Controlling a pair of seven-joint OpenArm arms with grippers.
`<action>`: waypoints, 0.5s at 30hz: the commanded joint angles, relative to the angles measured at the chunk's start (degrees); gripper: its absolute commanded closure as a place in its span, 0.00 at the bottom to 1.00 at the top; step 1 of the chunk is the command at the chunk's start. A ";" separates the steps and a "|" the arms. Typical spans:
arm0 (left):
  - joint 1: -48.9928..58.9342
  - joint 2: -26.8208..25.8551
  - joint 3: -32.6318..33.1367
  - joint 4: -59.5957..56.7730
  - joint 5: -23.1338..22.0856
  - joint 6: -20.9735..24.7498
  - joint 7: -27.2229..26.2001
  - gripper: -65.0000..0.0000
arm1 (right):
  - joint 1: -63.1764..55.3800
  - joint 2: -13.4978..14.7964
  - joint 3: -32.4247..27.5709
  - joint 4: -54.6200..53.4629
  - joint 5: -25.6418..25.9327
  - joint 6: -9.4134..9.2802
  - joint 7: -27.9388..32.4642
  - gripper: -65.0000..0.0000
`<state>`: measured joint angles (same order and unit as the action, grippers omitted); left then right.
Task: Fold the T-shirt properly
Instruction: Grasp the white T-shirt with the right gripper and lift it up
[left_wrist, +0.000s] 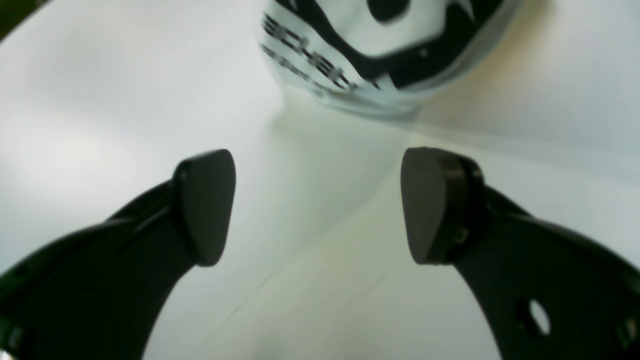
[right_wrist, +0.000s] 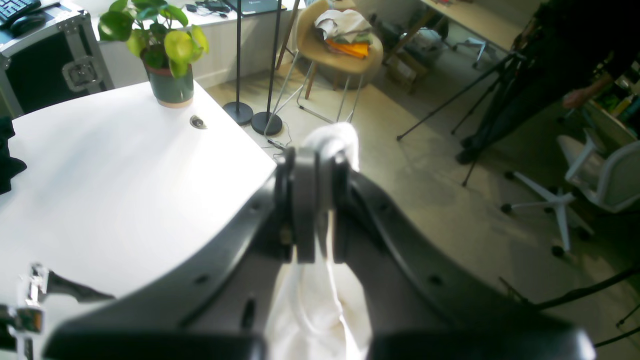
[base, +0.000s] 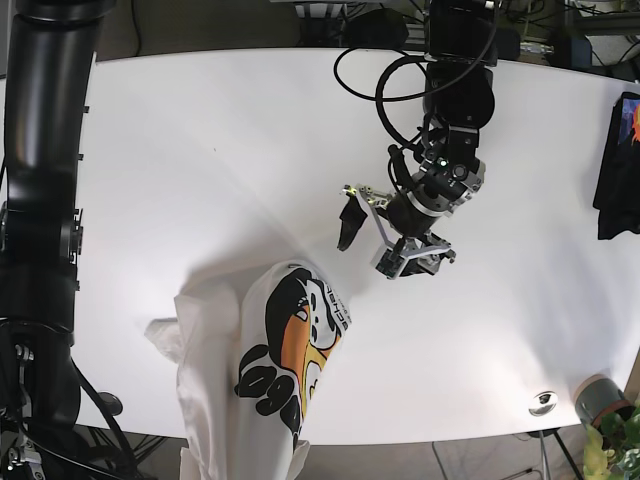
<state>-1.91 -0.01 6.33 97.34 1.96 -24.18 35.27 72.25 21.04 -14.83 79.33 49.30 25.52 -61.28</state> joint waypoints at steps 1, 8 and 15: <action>-0.94 0.23 1.72 -2.18 -0.42 0.05 -5.16 0.26 | 2.55 0.37 0.72 0.45 0.42 -0.33 2.33 0.97; -2.35 0.49 6.64 -12.72 -0.33 3.04 -15.27 0.26 | 2.55 0.37 0.72 0.45 0.42 -0.24 2.33 0.97; -6.22 0.41 14.73 -24.50 -0.33 17.64 -23.88 0.26 | 2.55 0.72 0.81 0.45 0.42 -0.24 2.33 0.97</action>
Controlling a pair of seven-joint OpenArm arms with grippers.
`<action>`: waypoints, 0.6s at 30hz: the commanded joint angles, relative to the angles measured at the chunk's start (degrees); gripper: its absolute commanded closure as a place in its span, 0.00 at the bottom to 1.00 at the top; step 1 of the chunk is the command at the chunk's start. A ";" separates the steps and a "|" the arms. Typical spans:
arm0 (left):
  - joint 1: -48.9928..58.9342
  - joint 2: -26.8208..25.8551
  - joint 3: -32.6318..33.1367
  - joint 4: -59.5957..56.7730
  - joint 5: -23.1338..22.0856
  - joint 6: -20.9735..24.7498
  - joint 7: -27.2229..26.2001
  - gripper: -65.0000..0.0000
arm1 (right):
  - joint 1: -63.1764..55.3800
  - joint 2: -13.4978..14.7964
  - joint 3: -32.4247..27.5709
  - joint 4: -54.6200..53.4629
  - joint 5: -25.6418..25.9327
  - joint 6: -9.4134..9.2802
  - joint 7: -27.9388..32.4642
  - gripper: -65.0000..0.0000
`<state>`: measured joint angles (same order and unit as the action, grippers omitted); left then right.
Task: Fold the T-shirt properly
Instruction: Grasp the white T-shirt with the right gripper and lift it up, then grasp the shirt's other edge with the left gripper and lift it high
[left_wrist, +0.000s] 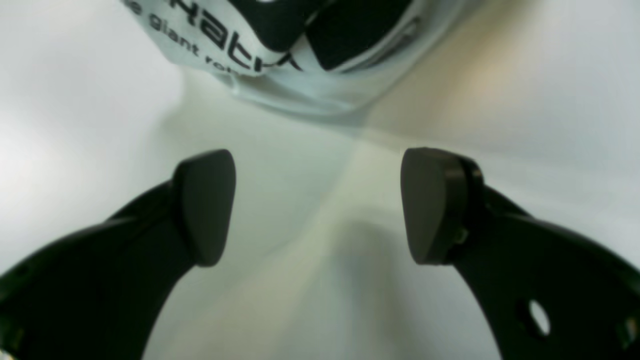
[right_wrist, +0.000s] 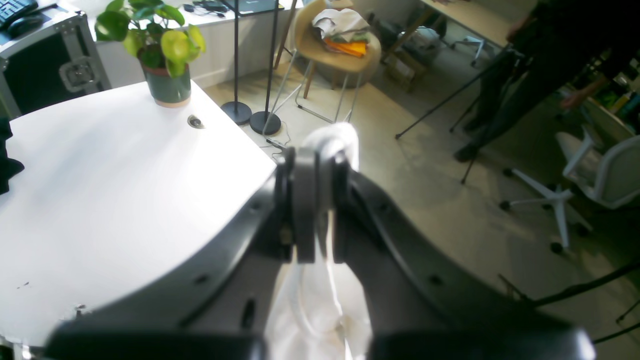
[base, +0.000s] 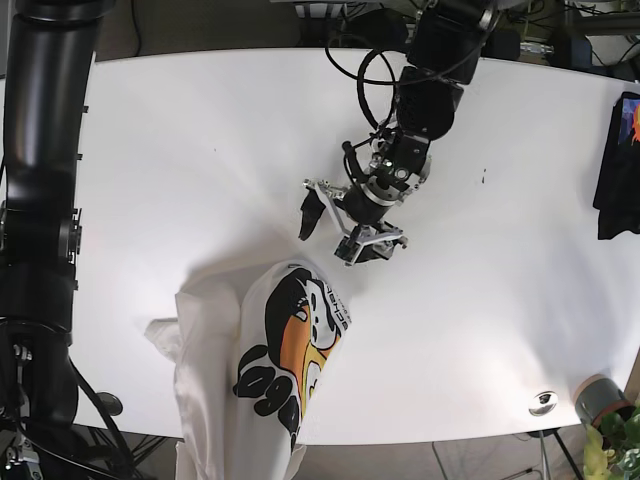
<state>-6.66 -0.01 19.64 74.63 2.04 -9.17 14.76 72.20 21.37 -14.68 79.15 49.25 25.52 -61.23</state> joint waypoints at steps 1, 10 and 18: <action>-1.92 0.41 2.12 -3.11 -0.42 4.29 -4.43 0.26 | 2.60 0.39 0.65 0.63 0.46 -0.24 2.29 0.97; -6.58 0.76 9.06 -15.16 -0.51 13.52 -14.81 0.12 | 2.60 0.48 0.65 0.63 0.46 -0.16 2.29 0.97; -11.06 3.13 11.35 -21.93 -0.86 14.31 -15.07 0.11 | 2.60 0.48 0.65 0.63 0.46 -0.16 2.29 0.97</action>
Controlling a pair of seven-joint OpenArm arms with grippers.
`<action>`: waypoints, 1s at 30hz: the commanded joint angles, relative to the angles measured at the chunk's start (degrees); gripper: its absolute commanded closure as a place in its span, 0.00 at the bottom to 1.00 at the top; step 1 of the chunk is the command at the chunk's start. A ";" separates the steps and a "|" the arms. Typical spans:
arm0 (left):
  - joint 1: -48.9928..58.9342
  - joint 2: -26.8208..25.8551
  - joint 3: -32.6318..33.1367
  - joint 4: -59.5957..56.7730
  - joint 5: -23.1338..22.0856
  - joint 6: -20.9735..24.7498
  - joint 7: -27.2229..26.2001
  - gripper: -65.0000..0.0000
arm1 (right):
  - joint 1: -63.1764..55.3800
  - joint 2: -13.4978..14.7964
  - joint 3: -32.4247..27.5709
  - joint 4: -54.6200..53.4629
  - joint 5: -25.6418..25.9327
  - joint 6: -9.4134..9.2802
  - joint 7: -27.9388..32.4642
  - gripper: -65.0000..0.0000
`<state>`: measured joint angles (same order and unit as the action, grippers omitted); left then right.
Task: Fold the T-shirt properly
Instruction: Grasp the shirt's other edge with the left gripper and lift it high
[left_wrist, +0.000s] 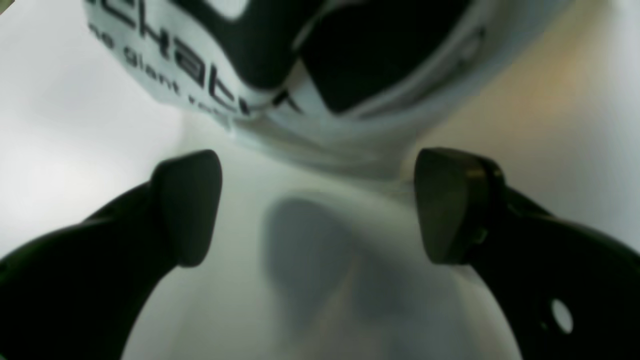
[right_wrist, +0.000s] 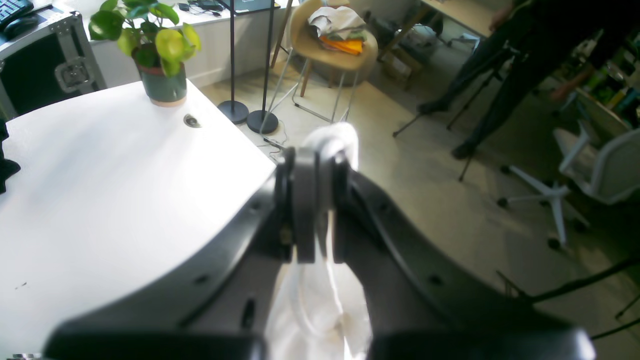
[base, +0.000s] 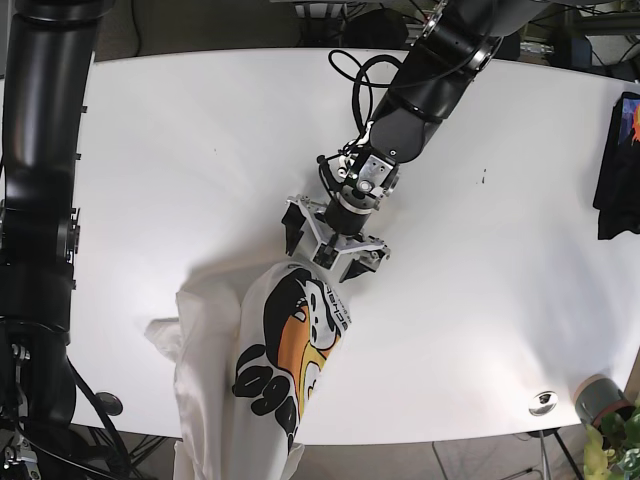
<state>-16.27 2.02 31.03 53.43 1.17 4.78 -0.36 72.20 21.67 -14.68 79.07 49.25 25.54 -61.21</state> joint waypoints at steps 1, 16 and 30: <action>-1.97 1.54 -0.04 -1.34 0.02 0.28 -0.03 0.11 | 2.60 0.17 0.65 0.89 0.46 -0.18 2.27 0.97; -5.93 4.70 -0.04 -6.88 0.02 0.37 0.05 0.27 | 2.60 0.35 0.74 0.71 0.46 -0.18 2.27 0.97; -5.75 0.92 -1.97 -6.09 0.02 0.46 0.23 1.00 | 2.60 1.49 2.94 0.71 0.46 -0.18 3.50 0.97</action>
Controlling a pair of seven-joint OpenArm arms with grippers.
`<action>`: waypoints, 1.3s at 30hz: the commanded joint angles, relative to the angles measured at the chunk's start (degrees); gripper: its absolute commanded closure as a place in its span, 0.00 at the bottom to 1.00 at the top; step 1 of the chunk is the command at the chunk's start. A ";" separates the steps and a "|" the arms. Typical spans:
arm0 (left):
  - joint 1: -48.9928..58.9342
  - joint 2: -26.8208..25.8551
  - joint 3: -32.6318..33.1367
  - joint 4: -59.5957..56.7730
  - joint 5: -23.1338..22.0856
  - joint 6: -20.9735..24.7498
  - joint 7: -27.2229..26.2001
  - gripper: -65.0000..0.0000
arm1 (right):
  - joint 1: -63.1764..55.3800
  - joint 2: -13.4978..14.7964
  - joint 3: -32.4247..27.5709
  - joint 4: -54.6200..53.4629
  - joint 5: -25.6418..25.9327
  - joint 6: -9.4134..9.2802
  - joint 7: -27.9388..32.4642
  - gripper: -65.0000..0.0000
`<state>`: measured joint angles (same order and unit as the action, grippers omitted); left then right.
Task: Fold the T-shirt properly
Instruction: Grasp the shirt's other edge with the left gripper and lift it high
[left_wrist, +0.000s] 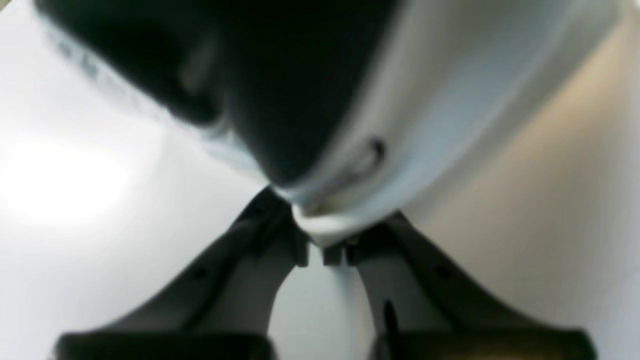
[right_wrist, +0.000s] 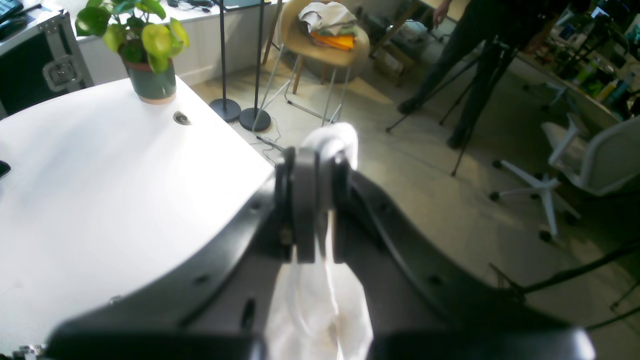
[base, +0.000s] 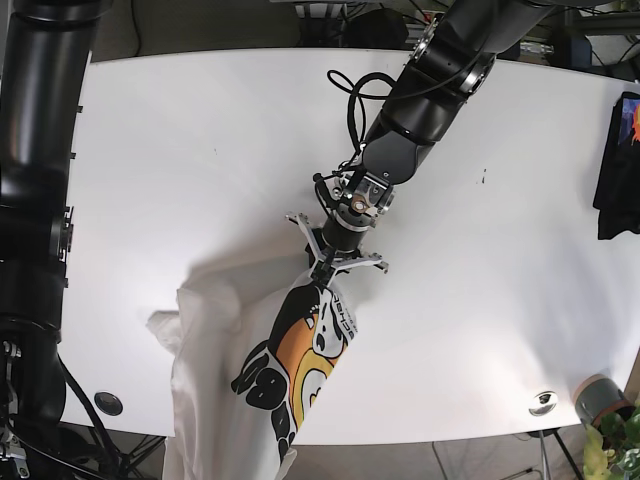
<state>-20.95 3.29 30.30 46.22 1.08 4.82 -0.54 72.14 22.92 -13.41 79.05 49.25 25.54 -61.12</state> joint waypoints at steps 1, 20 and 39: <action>-1.07 -0.78 -2.66 1.74 0.10 0.41 0.40 1.00 | 2.66 0.25 2.11 0.65 0.37 -0.27 3.58 0.97; 3.59 -9.75 -21.73 31.81 0.10 -0.20 11.48 1.00 | 2.66 -0.19 2.73 0.65 -18.27 -0.35 6.57 0.97; -11.36 -19.16 -33.25 42.35 0.02 -4.34 26.34 1.00 | 1.93 -0.28 3.69 0.56 -25.47 -0.53 12.55 0.97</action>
<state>-29.34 -14.37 -1.34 87.37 1.04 0.12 26.39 72.01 22.22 -11.14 79.00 23.97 25.54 -50.50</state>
